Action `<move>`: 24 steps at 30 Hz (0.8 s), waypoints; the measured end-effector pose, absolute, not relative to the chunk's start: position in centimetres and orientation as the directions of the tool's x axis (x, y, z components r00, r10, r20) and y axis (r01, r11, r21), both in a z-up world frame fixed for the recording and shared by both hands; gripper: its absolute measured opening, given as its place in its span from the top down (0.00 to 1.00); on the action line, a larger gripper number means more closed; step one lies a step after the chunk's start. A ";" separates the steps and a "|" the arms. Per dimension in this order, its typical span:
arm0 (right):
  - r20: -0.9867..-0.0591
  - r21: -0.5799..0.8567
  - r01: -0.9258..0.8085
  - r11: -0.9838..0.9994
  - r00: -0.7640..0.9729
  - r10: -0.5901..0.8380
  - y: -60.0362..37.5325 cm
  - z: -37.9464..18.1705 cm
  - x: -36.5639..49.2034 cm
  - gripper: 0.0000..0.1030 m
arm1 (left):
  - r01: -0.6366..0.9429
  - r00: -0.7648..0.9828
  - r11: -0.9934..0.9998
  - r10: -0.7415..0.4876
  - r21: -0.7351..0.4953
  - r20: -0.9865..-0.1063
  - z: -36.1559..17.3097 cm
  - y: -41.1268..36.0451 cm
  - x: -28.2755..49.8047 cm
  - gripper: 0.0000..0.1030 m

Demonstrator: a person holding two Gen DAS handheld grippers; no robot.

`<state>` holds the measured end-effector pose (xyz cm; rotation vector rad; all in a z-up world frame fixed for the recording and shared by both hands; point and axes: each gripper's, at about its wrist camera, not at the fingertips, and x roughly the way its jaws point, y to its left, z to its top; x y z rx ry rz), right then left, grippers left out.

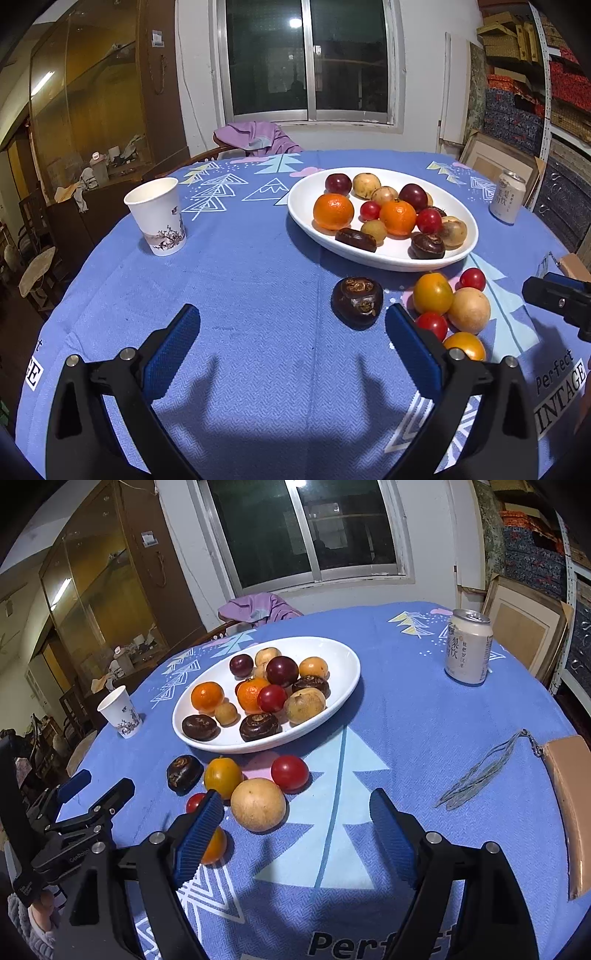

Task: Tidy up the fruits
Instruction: 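Move both tools back toward the remaining fruits beside the plate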

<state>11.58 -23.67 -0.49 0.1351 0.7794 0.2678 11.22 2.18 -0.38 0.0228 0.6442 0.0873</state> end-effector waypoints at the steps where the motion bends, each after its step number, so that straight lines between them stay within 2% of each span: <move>1: -0.676 0.216 -0.190 0.958 0.679 0.287 -23.6 -0.5 11.6 0.19 | -0.073 0.796 0.996 0.088 0.048 -0.599 -0.4 2.2 11.2 0.04; 15: -0.686 0.199 -0.205 0.958 0.669 0.286 -23.1 -0.8 11.4 0.19 | -0.025 0.782 0.998 0.055 0.058 -0.621 -0.9 1.3 11.3 0.04; 19: -0.691 0.210 -0.188 0.959 0.665 0.282 -23.5 -0.8 11.7 0.19 | 0.060 0.754 0.997 -0.019 0.041 -0.657 -1.4 0.1 11.3 0.04; 24: -0.689 0.279 -0.132 0.951 0.662 0.295 -25.2 -0.7 12.2 0.14 | 0.176 0.759 0.981 -0.081 0.084 -0.646 -1.7 -2.9 10.2 0.04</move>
